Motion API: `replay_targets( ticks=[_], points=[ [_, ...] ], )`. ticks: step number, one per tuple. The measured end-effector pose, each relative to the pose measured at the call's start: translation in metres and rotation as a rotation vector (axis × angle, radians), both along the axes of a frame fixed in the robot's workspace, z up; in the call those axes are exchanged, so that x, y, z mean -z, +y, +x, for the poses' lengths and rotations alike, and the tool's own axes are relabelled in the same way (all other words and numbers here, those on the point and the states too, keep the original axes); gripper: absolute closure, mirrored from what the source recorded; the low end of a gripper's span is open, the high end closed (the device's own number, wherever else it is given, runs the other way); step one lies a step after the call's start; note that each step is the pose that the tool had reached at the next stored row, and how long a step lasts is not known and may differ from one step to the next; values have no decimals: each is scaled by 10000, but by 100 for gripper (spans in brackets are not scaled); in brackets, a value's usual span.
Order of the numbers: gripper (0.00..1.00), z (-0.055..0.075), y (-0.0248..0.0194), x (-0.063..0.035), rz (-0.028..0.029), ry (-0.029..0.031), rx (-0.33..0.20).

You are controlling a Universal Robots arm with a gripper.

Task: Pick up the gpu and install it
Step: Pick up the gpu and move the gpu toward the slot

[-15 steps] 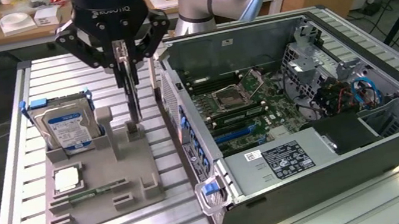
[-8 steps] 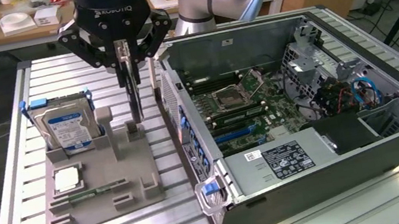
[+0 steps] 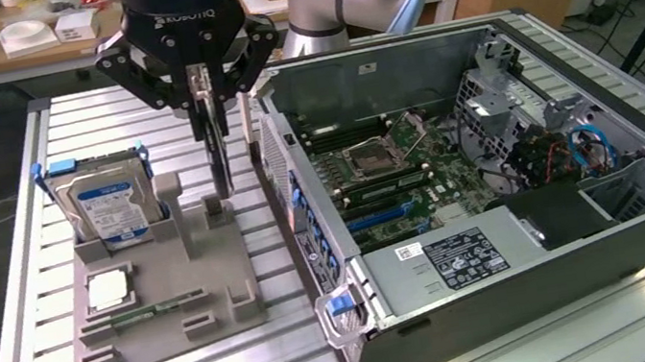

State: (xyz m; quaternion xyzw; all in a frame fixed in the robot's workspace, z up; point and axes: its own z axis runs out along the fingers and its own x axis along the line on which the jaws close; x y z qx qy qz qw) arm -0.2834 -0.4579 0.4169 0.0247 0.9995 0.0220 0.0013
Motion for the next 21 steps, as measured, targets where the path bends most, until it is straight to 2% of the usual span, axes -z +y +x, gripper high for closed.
replay_targets(
  ticks=[21],
  points=[
    [74, 104, 0, 0, -1, 0, 2]
  ],
)
